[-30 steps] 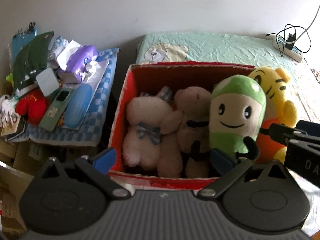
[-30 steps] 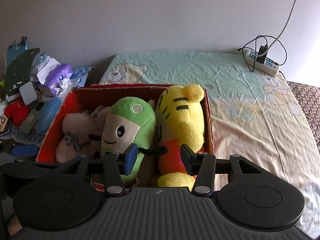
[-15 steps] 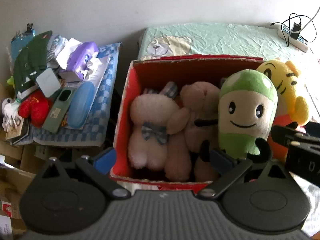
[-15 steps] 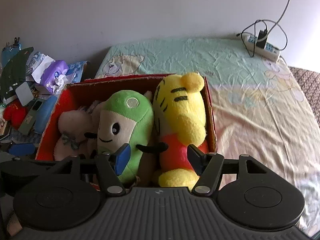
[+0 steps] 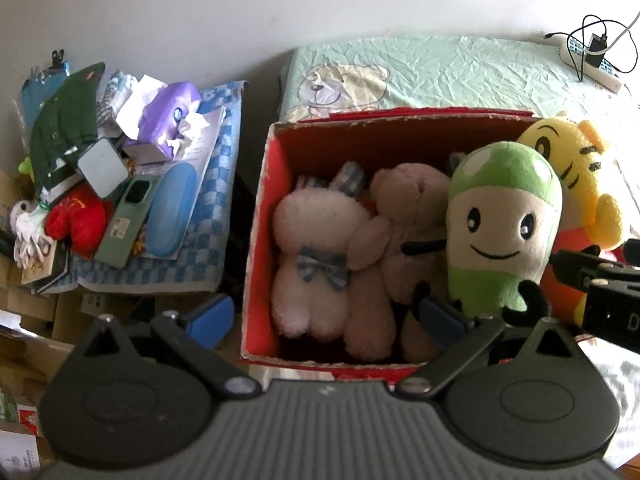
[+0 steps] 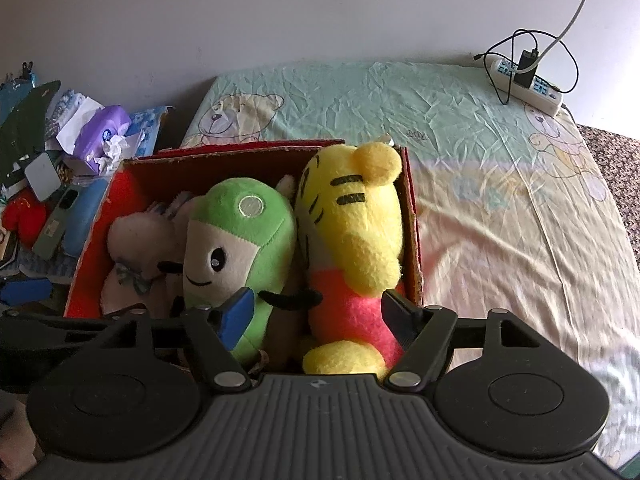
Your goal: Organize objects
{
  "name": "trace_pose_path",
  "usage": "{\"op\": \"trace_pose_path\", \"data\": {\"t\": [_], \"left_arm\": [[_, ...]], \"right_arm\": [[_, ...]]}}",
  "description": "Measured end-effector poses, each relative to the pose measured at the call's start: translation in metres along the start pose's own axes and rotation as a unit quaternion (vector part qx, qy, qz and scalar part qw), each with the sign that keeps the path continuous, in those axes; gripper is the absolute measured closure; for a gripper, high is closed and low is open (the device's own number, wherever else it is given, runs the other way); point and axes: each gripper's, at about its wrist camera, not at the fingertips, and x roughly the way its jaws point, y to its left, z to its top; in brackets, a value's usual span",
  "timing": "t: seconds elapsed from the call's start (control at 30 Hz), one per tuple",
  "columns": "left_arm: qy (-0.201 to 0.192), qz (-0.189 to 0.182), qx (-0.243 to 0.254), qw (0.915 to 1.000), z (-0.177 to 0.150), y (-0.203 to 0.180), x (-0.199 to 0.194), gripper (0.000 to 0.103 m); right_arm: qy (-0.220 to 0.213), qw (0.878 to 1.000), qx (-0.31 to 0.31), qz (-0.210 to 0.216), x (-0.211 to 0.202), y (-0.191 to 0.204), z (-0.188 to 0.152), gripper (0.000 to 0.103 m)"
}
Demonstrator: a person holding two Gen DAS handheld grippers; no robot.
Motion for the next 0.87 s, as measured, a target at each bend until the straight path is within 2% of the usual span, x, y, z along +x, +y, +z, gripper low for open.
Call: {"op": "trace_pose_path", "data": {"t": [0.47,0.87], "left_arm": [[-0.016,-0.015,0.002,0.9998,-0.001,-0.01,0.0,0.005],[-0.034,0.014,0.012,0.9993,0.002,-0.012,-0.001,0.006]], "right_arm": [[-0.015,1.0,0.009,-0.007,0.0,-0.006,-0.005,0.03],[-0.018,1.0,0.009,-0.007,0.001,-0.006,-0.004,0.03]]}}
